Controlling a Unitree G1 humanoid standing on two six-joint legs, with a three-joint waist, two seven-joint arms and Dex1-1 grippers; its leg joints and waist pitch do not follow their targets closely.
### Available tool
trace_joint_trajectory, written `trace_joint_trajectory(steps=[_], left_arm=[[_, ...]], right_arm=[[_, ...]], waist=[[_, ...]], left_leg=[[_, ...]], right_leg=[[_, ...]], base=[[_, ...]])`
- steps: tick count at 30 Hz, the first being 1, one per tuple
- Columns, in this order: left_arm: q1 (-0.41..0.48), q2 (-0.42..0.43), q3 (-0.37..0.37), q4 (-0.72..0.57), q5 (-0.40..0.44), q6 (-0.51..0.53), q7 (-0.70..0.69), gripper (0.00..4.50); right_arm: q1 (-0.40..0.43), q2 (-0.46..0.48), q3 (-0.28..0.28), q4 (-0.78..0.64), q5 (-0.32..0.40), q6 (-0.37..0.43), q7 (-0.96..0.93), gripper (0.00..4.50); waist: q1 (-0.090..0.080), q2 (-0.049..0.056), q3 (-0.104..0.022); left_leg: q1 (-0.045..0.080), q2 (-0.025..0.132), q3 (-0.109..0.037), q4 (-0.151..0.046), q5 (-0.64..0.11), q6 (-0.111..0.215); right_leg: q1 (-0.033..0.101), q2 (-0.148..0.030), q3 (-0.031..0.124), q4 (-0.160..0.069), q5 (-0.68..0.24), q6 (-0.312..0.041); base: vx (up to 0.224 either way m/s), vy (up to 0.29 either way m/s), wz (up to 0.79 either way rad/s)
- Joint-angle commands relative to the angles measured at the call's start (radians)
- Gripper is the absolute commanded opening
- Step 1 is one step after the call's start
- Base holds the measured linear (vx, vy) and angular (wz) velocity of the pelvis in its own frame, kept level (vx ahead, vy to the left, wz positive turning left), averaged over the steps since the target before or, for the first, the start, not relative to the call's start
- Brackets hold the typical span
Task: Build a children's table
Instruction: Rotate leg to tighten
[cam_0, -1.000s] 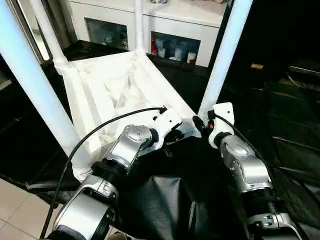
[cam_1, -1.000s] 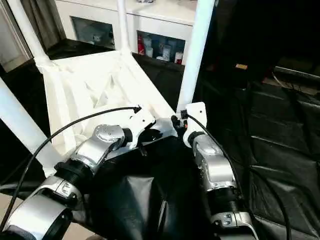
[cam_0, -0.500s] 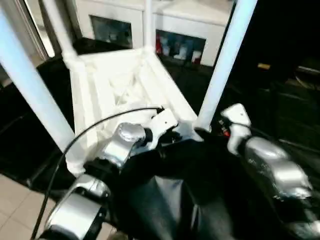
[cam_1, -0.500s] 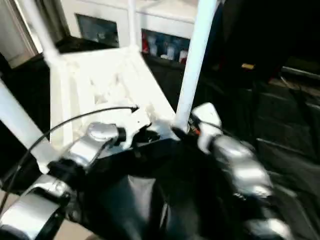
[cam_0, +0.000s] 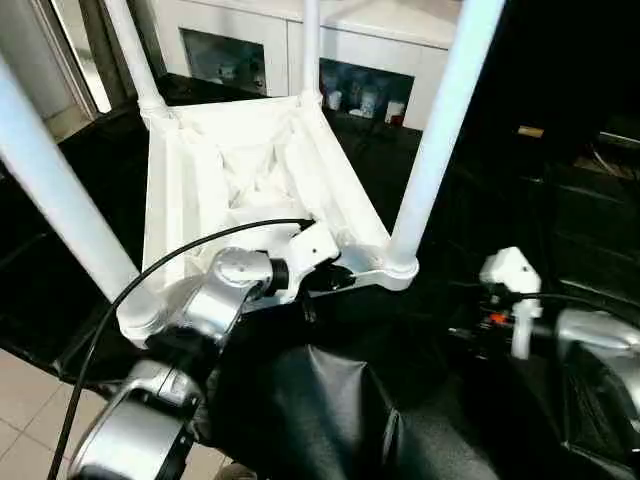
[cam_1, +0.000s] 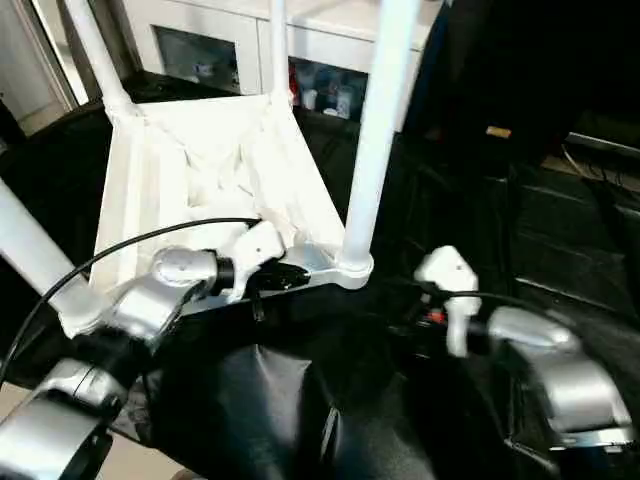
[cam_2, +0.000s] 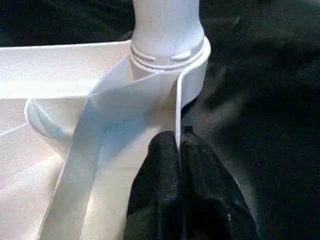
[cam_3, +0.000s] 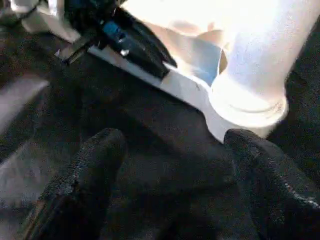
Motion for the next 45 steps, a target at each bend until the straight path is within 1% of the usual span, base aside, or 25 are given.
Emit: trace_joint_trajectory(steps=[1,3,4,6,8,9,11,14,15,16,18,20,23,24,26,27,28,30,31,35,37,40,41,43,45], left_arm=[[0.036,-0.003,0.014,-0.142,-0.059,0.051,-0.008,0.61],[0.094,0.003,0.028,-0.253,-0.080,0.116,0.014,0.94],[0.120,0.003,0.035,-0.300,-0.092,0.141,0.026,0.97],[0.164,0.008,0.043,-0.376,-0.102,0.177,0.046,1.08],[0.258,0.016,0.062,-0.526,-0.116,0.249,0.072,1.23],[0.290,0.020,0.070,-0.575,-0.126,0.273,0.078,1.36],[0.338,0.030,0.078,-0.646,-0.142,0.307,0.093,1.47],[0.400,0.055,0.082,-0.737,-0.163,0.346,0.106,1.74],[0.447,0.066,0.087,-0.805,-0.182,0.379,0.115,1.83],[0.498,0.080,0.090,-0.874,-0.199,0.412,0.122,1.88],[0.550,0.095,0.092,-0.942,-0.207,0.444,0.124,1.95],[0.597,0.096,0.099,-1.003,-0.224,0.476,0.134,2.18],[0.636,0.113,0.106,-1.044,-0.250,0.492,0.128,2.32],[0.649,0.125,0.105,-1.062,-0.263,0.505,0.128,2.39],[0.659,0.135,0.104,-1.083,-0.276,0.523,0.134,2.63],[0.670,0.147,0.103,-1.101,-0.288,0.533,0.131,2.69],[0.683,0.158,0.105,-1.117,-0.302,0.543,0.124,2.74],[0.695,0.166,0.107,-1.134,-0.313,0.555,0.119,2.83],[0.719,0.185,0.111,-1.162,-0.337,0.574,0.101,3.07],[0.757,0.237,0.119,-1.194,-0.378,0.597,0.063,3.23],[0.808,0.314,0.144,-1.226,-0.420,0.625,0.017,3.55],[0.832,0.345,0.161,-1.237,-0.433,0.629,-0.002,3.63],[0.854,0.366,0.181,-1.241,-0.440,0.622,-0.018,3.75],[0.897,0.403,0.235,-1.248,-0.462,0.599,-0.052,3.97],[0.918,0.424,0.279,-1.246,-0.476,0.577,-0.071,4.01]], right_arm=[[-0.021,0.022,0.024,-0.019,0.007,0.012,-0.028,3.58],[-0.034,0.063,0.044,-0.012,-0.004,0.001,-0.062,3.58],[-0.041,0.083,0.051,-0.007,-0.005,0.002,-0.078,3.58],[-0.058,0.116,0.064,0.009,-0.015,-0.005,-0.105,3.58],[-0.080,0.170,0.091,0.035,-0.025,-0.006,-0.131,3.58],[-0.088,0.186,0.102,0.046,-0.028,-0.006,-0.131,3.58],[-0.097,0.200,0.118,0.059,-0.036,-0.012,-0.129,3.58],[-0.117,0.225,0.130,0.090,-0.051,-0.029,-0.149,3.58],[-0.140,0.245,0.128,0.127,-0.067,-0.055,-0.179,3.58],[-0.178,0.274,0.113,0.191,-0.094,-0.084,-0.247,3.58],[-0.232,0.310,0.084,0.285,-0.133,-0.119,-0.351,3.58],[-0.293,0.333,0.048,0.393,-0.157,-0.147,-0.456,3.58],[-0.372,0.351,0.012,0.516,-0.172,-0.175,-0.563,3.58],[-0.395,0.355,0.003,0.550,-0.174,-0.184,-0.586,3.58],[-0.412,0.358,-0.002,0.580,-0.177,-0.198,-0.601,3.58],[-0.435,0.361,-0.004,0.618,-0.183,-0.216,-0.616,3.58],[-0.461,0.364,-0.003,0.653,-0.188,-0.229,-0.627,3.58],[-0.488,0.371,-0.005,0.695,-0.196,-0.249,-0.638,3.58],[-0.528,0.384,-0.006,0.755,-0.204,-0.276,-0.653,3.58],[-0.565,0.393,-0.009,0.827,-0.211,-0.313,-0.663,3.58],[-0.604,0.389,-0.024,0.912,-0.213,-0.355,-0.682,3.58],[-0.620,0.385,-0.033,0.945,-0.210,-0.370,-0.688,3.58],[-0.634,0.380,-0.042,0.973,-0.210,-0.385,-0.696,3.58],[-0.655,0.371,-0.055,1.013,-0.208,-0.413,-0.689,3.58],[-0.658,0.371,-0.059,1.016,-0.198,-0.423,-0.658,3.58]], waist=[[0.002,-0.015,-0.051],[0.000,-0.012,-0.049],[-0.006,-0.016,-0.046],[-0.009,-0.021,-0.042],[-0.012,-0.022,-0.034],[-0.014,-0.022,-0.029],[-0.015,-0.022,-0.023],[-0.013,-0.022,-0.018],[-0.015,-0.032,-0.014],[-0.018,-0.035,-0.010],[-0.024,-0.026,-0.002],[-0.027,-0.035,0.002],[-0.023,-0.036,0.008],[-0.027,-0.052,0.010],[-0.022,-0.043,0.010],[-0.025,-0.048,0.011],[-0.028,-0.054,0.009],[-0.033,-0.055,0.011],[-0.038,-0.060,0.013],[-0.046,-0.059,0.018],[-0.050,-0.059,0.022],[-0.048,-0.057,0.028],[-0.046,-0.057,0.028],[-0.046,-0.054,0.031],[-0.046,-0.057,0.032]], left_leg=[[0.007,0.043,-0.020,-0.065,-0.230,0.077],[0.012,0.048,-0.018,-0.065,-0.230,0.072],[0.004,0.047,-0.018,-0.067,-0.220,0.070],[0.002,0.044,-0.017,-0.065,-0.205,0.076],[0.003,0.045,-0.015,-0.067,-0.204,0.077],[-0.003,0.045,-0.017,-0.071,-0.204,0.076],[0.003,0.043,-0.014,-0.072,-0.222,0.067],[0.006,0.044,-0.012,-0.072,-0.209,0.058],[0.006,0.044,-0.011,-0.072,-0.202,0.058],[0.000,0.046,-0.013,-0.076,-0.203,0.052],[0.003,0.045,-0.013,-0.080,-0.222,0.032],[0.015,0.044,-0.008,-0.078,-0.245,0.011],[0.019,0.038,-0.005,-0.077,-0.232,-0.007],[0.015,0.037,-0.004,-0.076,-0.224,-0.005],[0.017,0.036,-0.004,-0.075,-0.216,-0.009],[0.018,0.035,-0.003,-0.073,-0.193,-0.008],[0.010,0.033,-0.005,-0.071,-0.157,-0.006],[0.010,0.030,-0.004,-0.068,-0.138,0.002],[0.009,0.030,-0.002,-0.067,-0.138,0.007],[0.012,0.030,-0.002,-0.066,-0.149,0.007],[0.013,0.030,-0.002,-0.067,-0.184,-0.003],[0.019,0.032,-0.001,-0.069,-0.231,-0.020],[0.024,0.033,0.001,-0.069,-0.237,-0.025],[0.017,0.031,-0.003,-0.072,-0.259,-0.034],[0.019,0.031,-0.002,-0.072,-0.278,-0.033]], right_leg=[[0.043,-0.057,0.038,-0.071,-0.336,-0.195],[0.038,-0.053,0.038,-0.066,-0.268,-0.215],[0.042,-0.051,0.037,-0.060,-0.235,-0.222],[0.042,-0.049,0.037,-0.056,-0.203,-0.223],[0.038,-0.050,0.040,-0.058,-0.208,-0.215],[0.041,-0.051,0.039,-0.059,-0.215,-0.215],[0.034,-0.044,0.041,-0.066,-0.248,-0.198],[0.029,-0.039,0.042,-0.062,-0.209,-0.200],[0.029,-0.038,0.042,-0.060,-0.194,-0.204],[0.033,-0.044,0.042,-0.057,-0.208,-0.208],[0.026,-0.045,0.045,-0.063,-0.261,-0.203],[0.020,-0.039,0.047,-0.068,-0.288,-0.190],[0.018,-0.034,0.049,-0.062,-0.245,-0.169],[0.020,-0.033,0.048,-0.060,-0.242,-0.164],[0.020,-0.035,0.050,-0.057,-0.240,-0.146],[0.020,-0.031,0.049,-0.053,-0.197,-0.147],[0.028,-0.031,0.047,-0.043,-0.154,-0.151],[0.026,-0.029,0.048,-0.038,-0.125,-0.160],[0.027,-0.031,0.049,-0.038,-0.125,-0.163],[0.025,-0.030,0.050,-0.040,-0.141,-0.162],[0.022,-0.030,0.051,-0.040,-0.182,-0.165],[0.015,-0.029,0.054,-0.047,-0.241,-0.153],[0.011,-0.028,0.056,-0.047,-0.240,-0.153],[0.014,-0.029,0.057,-0.047,-0.267,-0.148],[0.012,-0.028,0.059,-0.052,-0.288,-0.140]], base=[[0.000,0.000,0.00],[0.000,0.000,0.00],[0.000,0.000,0.00],[0.000,0.000,0.00],[0.000,0.000,0.00],[0.000,0.000,0.00],[0.000,0.000,0.00],[0.000,0.000,0.00],[0.000,0.000,0.00],[0.000,0.000,0.00],[0.000,0.000,0.00],[0.000,0.000,0.00],[0.000,0.000,0.00],[0.000,0.000,0.00],[0.000,0.000,0.00],[0.000,0.000,0.00],[0.000,0.000,0.00],[0.000,0.000,0.00],[0.000,0.000,0.00],[0.000,0.000,0.00],[0.000,0.000,0.00],[0.000,0.000,0.00],[0.000,0.000,0.00],[0.000,0.000,0.00],[0.000,0.000,0.00]])
